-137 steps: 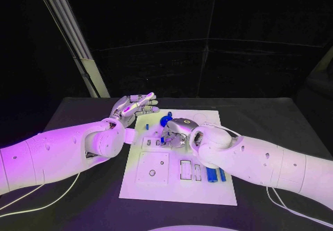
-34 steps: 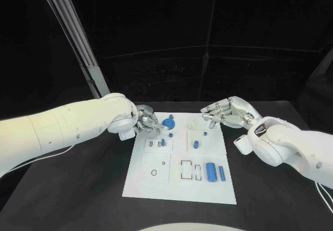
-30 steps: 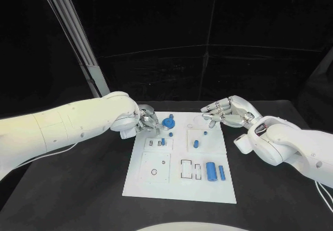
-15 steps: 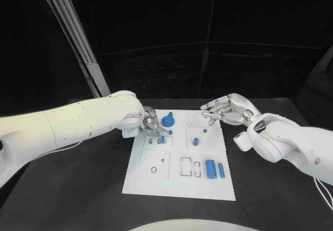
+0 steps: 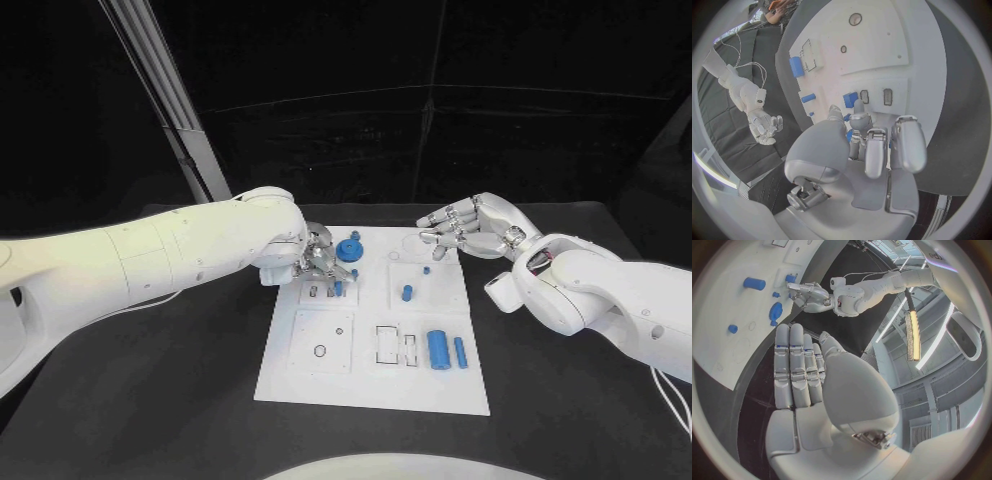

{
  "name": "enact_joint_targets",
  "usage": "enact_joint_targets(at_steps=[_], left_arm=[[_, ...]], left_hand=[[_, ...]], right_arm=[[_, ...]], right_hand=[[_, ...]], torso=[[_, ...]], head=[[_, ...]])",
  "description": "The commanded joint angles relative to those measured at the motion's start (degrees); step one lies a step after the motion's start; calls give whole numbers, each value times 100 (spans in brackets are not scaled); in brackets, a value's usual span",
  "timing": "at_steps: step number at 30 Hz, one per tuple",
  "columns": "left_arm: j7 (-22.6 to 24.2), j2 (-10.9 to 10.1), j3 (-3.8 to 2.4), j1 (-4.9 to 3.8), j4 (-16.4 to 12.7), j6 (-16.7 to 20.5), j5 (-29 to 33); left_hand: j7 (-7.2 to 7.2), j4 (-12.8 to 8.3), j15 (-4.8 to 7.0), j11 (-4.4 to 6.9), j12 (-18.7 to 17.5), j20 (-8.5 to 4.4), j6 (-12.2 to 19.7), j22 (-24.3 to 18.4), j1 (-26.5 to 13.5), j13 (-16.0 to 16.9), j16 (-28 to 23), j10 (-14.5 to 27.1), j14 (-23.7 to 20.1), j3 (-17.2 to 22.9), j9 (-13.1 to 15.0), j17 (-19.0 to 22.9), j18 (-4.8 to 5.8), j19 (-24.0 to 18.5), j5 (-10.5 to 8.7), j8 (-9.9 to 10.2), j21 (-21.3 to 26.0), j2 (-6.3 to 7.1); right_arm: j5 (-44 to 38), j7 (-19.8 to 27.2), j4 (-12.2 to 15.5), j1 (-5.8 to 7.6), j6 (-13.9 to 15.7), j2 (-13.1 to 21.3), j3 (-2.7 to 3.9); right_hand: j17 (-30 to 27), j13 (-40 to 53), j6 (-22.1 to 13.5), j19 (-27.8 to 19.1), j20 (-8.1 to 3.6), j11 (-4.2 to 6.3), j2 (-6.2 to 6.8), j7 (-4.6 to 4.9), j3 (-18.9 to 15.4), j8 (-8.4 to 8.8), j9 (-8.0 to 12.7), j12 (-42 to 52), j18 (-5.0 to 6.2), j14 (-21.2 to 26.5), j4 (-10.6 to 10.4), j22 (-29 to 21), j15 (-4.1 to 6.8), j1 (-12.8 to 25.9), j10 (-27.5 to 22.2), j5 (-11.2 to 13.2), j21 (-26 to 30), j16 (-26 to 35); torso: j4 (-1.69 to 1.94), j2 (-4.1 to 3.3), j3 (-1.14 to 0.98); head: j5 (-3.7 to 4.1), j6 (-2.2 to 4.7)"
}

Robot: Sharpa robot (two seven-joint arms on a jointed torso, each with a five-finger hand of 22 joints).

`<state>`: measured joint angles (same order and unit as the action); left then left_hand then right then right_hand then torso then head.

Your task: Assemble the parts on the task board

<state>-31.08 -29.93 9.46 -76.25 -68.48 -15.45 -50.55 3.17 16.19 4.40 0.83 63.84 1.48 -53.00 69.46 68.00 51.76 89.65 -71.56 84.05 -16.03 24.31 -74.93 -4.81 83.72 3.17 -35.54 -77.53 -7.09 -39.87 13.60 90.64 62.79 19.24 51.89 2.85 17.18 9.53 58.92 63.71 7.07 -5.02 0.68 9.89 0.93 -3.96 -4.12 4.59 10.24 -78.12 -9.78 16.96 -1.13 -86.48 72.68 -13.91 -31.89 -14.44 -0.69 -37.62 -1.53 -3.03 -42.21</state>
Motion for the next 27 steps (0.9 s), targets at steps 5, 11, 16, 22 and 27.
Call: enact_joint_targets(at_steps=[5,11,16,22,27], left_arm=[[-84,41,1,-10,23,-201,-42],[-134,53,3,-10,49,-258,-43],[-156,60,4,-11,58,-311,-44],[-156,70,4,-11,55,-322,-44],[-114,73,4,-11,49,-265,-45]], left_hand=[[-2,-59,29,19,46,-6,95,52,131,21,35,-32,595,13,86,-1507,111,97,-17,-96,-51,-15],[-1,-112,28,19,66,-4,138,89,240,34,35,-29,595,74,149,-1507,115,93,-16,-148,-74,-41],[-1,-150,27,19,77,-3,158,111,305,41,35,-29,595,117,183,-1507,117,92,-16,-176,-87,-53],[-1,-229,27,19,89,-2,191,130,419,45,35,-26,595,208,238,-1507,118,84,-14,-219,-98,-70],[-38,-491,50,51,94,-14,240,122,830,49,35,-21,595,542,295,-1507,111,68,-9,-255,-91,-246]], right_arm=[[24,14,-18,11,-32,-30,5],[24,7,-32,11,-43,-45,4],[24,2,-43,11,-56,-57,4],[24,-2,-52,11,-70,-69,4],[24,-6,-65,11,-78,-78,4]], right_hand=[[8,-25,-58,28,0,-19,38,1,41,36,11,-39,19,-37,-21,-14,-11,4,25,-47,41,47],[9,-29,-66,28,1,-20,39,3,44,37,13,-40,19,-38,-22,-17,-12,3,25,-51,44,53],[10,-33,-72,28,2,-21,40,5,47,38,14,-42,19,-39,-22,-19,-13,2,25,-54,48,60],[10,-33,-72,28,2,-21,40,5,47,38,14,-42,19,-39,-22,-19,-13,2,25,-54,48,60],[11,-38,-75,29,2,-22,37,6,53,36,13,-43,19,-41,-23,-21,-14,1,25,-61,53,68]], torso=[[-1,-4,-2],[1,-4,-2],[1,-5,-4],[-1,-7,-3],[4,-5,-4]], head=[[7,2],[10,-12],[14,-17],[18,-23],[22,-36]])
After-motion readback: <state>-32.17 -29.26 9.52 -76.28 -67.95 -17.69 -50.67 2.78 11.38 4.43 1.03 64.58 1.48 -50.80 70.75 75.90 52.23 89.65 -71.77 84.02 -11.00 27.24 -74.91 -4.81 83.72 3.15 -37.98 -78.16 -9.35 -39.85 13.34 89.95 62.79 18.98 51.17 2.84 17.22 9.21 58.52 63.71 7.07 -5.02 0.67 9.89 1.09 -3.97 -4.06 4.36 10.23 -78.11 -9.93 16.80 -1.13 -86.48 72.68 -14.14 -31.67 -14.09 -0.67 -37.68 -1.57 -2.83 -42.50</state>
